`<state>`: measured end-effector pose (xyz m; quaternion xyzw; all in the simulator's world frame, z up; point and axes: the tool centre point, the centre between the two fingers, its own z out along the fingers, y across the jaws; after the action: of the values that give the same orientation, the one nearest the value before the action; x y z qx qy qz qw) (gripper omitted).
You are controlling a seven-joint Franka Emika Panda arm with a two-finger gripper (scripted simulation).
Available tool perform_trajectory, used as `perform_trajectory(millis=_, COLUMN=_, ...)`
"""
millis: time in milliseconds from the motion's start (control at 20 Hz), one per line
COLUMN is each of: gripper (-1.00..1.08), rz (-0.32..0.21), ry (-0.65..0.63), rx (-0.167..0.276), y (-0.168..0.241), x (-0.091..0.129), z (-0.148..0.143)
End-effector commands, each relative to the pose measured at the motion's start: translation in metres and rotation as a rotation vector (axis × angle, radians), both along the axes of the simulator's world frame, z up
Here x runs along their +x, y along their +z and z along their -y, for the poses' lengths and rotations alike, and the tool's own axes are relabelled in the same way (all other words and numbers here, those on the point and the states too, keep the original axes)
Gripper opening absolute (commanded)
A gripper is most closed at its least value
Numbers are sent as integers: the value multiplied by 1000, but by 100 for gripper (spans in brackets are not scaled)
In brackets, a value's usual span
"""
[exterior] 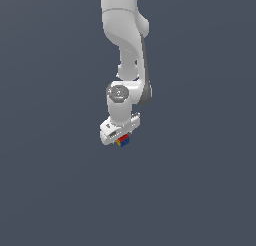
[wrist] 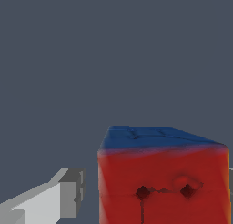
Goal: Pick up the object and move it to a goal position.
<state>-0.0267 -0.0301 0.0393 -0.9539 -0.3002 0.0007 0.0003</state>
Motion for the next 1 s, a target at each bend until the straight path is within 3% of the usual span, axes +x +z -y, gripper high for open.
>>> perform_trajectory(millis=0, gripper=100, rz=1, ry=1, rx=0, y=-5, x=1, z=0)
perform_trajectory(millis=100, gripper=100, rz=1, ry=1, rx=0, y=-6, x=1, z=0)
perform_trajectory(millis=150, gripper=-100, rz=1, ry=1, rx=0, y=-6, x=1, z=0)
perform_trajectory(millis=950, gripper=-100, rz=2, ry=0, rx=-1, y=6, x=5, z=-8)
